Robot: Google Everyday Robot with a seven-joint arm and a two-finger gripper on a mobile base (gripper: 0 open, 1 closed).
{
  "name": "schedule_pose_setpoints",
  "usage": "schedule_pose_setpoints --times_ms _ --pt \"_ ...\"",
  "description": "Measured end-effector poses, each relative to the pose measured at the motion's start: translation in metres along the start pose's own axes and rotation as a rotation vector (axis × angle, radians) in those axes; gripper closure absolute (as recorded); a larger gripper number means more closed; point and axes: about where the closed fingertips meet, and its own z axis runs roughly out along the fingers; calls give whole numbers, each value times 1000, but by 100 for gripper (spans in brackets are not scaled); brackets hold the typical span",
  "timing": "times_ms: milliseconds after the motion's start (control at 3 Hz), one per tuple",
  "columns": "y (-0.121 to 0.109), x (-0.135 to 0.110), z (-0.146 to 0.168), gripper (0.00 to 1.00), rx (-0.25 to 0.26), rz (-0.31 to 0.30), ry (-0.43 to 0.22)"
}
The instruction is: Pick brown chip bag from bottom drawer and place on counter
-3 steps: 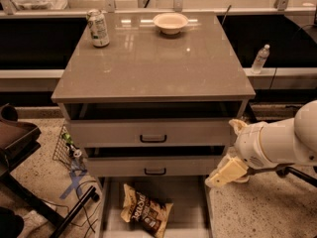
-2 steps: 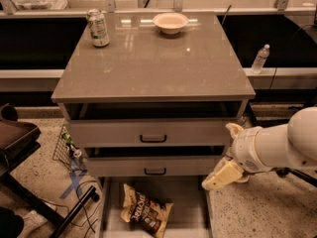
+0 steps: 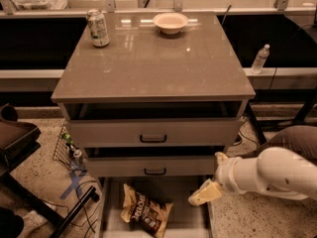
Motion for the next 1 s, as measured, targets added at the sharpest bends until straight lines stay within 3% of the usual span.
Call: schedule_pose_setpoints --times_ms 333,667,1000 --pt "-3 32 57 0 5 63 -61" --pt "8 64 124 0 -28 135 -130" --pt "8 64 124 0 -28 135 -130"
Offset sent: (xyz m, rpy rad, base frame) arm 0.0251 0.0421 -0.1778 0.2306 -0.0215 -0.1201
